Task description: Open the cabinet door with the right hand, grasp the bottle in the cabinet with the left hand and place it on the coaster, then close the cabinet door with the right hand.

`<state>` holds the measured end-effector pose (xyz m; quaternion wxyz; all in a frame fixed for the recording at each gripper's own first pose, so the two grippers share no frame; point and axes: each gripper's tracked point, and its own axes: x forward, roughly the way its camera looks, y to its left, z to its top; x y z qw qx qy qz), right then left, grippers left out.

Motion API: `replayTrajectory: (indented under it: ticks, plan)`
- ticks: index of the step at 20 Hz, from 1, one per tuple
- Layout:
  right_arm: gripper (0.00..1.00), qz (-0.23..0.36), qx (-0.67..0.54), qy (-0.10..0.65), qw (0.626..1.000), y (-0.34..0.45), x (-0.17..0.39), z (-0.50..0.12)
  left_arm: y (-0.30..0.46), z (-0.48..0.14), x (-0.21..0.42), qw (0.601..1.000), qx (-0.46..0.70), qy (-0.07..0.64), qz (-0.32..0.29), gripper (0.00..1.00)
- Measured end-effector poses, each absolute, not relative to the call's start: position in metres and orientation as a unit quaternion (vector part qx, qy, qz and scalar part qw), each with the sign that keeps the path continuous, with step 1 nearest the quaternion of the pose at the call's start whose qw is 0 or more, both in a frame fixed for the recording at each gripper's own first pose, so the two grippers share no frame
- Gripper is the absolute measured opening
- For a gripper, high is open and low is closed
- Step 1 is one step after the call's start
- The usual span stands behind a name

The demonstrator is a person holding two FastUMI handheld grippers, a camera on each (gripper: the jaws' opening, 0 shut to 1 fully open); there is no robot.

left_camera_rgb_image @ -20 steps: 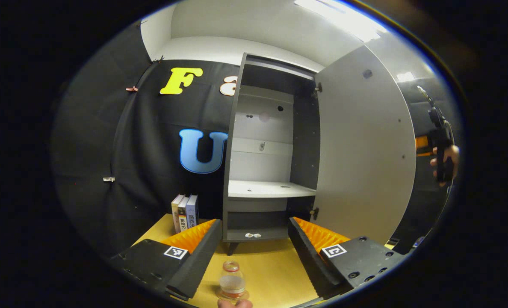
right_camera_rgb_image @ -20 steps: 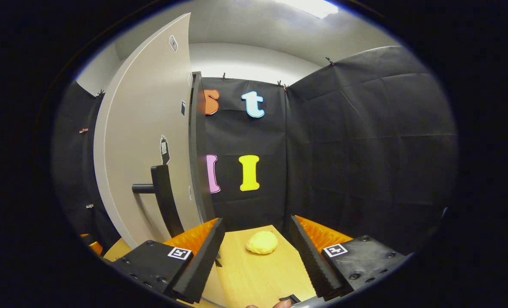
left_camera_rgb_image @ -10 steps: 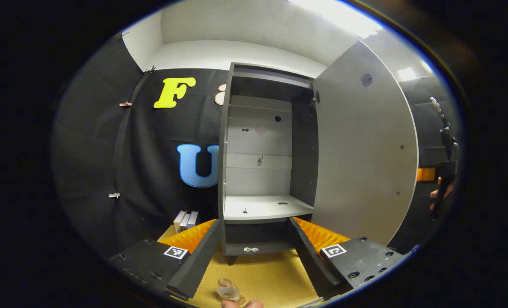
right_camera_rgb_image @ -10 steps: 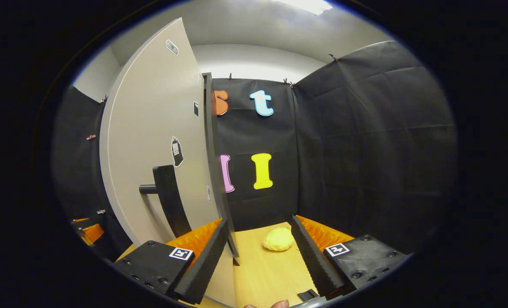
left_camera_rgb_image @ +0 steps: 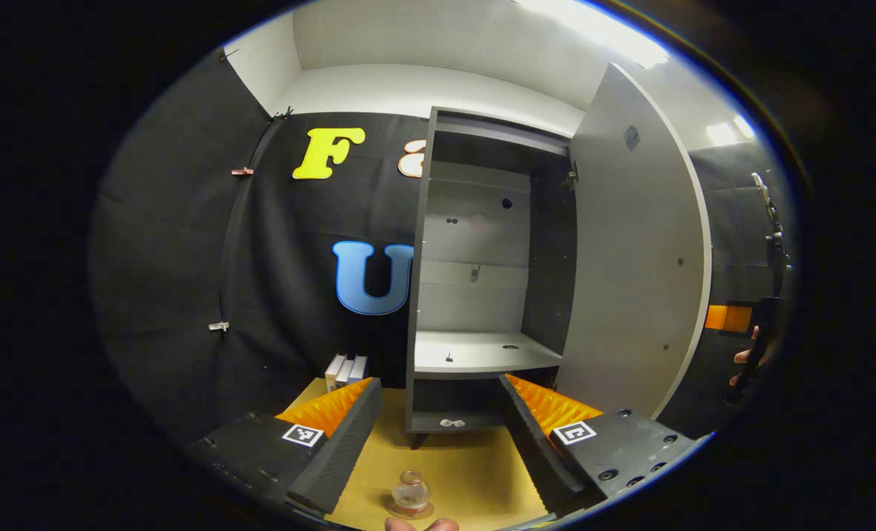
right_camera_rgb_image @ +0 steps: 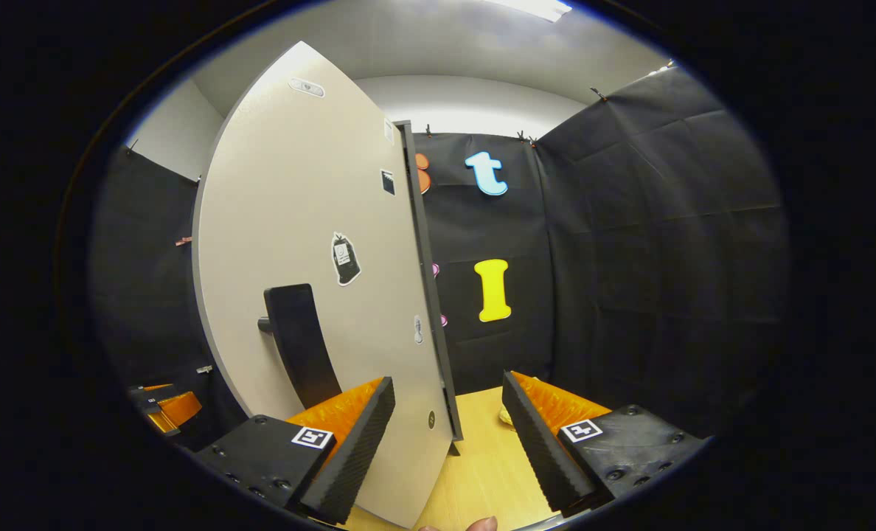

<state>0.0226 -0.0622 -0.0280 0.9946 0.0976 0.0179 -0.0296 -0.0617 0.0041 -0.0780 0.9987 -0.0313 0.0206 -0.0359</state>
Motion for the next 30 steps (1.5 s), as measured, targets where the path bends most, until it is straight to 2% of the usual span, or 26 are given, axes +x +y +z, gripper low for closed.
replayTrajectory:
  ticks: [8,10,11,12,23,26,29,30]
  plan:
    - [0.96,0.054,0.093,0.034,0.994,0.031,0.052,-0.035,0.010,-0.066,-0.066,0.999,-0.013,0.010,-0.043,0.95]
    - [0.96,0.087,0.097,0.035,0.991,0.060,0.049,-0.034,0.007,-0.062,-0.067,0.999,-0.010,0.005,-0.049,0.95]
    - [1.00,0.096,0.094,0.033,0.990,0.066,0.044,-0.033,0.006,-0.060,-0.067,0.999,-0.007,0.004,-0.051,0.92]
    - [0.99,0.099,0.090,0.031,0.991,0.068,0.042,-0.033,0.007,-0.058,-0.067,0.999,-0.005,0.002,-0.052,0.93]
    - [0.98,0.073,0.083,0.024,0.994,0.042,0.029,-0.031,-0.009,-0.051,-0.061,0.998,-0.001,-0.004,-0.069,0.92]
    - [0.98,0.067,0.076,0.019,0.995,0.035,0.025,-0.030,-0.017,-0.048,-0.060,0.997,0.004,-0.008,-0.077,0.95]
    - [0.98,0.063,0.070,0.016,0.995,0.030,0.021,-0.030,-0.024,-0.046,-0.060,0.997,0.008,-0.010,-0.082,0.92]
    - [0.98,0.063,0.070,0.016,0.995,0.029,0.021,-0.030,-0.026,-0.046,-0.060,0.996,0.010,-0.011,-0.083,0.94]
